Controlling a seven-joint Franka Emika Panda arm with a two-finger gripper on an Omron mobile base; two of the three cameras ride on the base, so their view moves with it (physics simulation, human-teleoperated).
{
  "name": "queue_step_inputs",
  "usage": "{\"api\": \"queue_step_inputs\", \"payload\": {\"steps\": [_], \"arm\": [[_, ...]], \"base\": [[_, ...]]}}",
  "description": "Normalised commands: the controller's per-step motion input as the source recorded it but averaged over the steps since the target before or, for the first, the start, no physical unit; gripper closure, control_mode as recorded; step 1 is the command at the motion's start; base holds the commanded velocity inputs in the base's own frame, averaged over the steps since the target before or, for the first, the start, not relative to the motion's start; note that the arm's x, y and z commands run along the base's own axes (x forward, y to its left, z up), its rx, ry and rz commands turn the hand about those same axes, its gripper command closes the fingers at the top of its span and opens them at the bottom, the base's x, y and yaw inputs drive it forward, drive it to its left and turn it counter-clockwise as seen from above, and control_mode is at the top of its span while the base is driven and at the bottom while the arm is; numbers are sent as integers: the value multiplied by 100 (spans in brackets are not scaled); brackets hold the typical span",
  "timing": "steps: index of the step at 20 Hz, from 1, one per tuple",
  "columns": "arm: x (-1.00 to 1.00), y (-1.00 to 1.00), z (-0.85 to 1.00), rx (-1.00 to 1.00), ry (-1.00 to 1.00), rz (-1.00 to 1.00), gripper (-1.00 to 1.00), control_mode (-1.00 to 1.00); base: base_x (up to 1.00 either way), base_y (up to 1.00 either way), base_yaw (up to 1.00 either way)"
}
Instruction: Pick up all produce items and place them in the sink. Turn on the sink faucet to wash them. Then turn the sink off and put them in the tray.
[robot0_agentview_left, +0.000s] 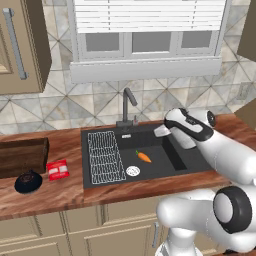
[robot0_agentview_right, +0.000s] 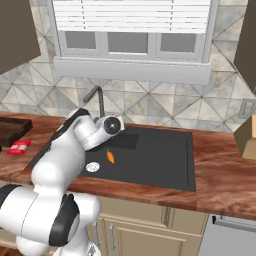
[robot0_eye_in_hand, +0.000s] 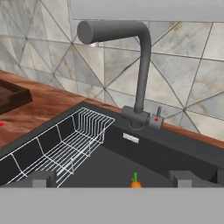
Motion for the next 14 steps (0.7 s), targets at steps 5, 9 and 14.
{"api": "queue_step_inputs", "payload": {"steps": [5, 9, 14], "arm": [[29, 0, 0, 0, 0, 0, -100, -100], [37, 0, 0, 1, 0, 0, -100, -100], [34, -4, 0, 2, 0, 0, -100, -100]], "base": [[0, 0, 0], [0, 0, 0], [0, 0, 0]]}}
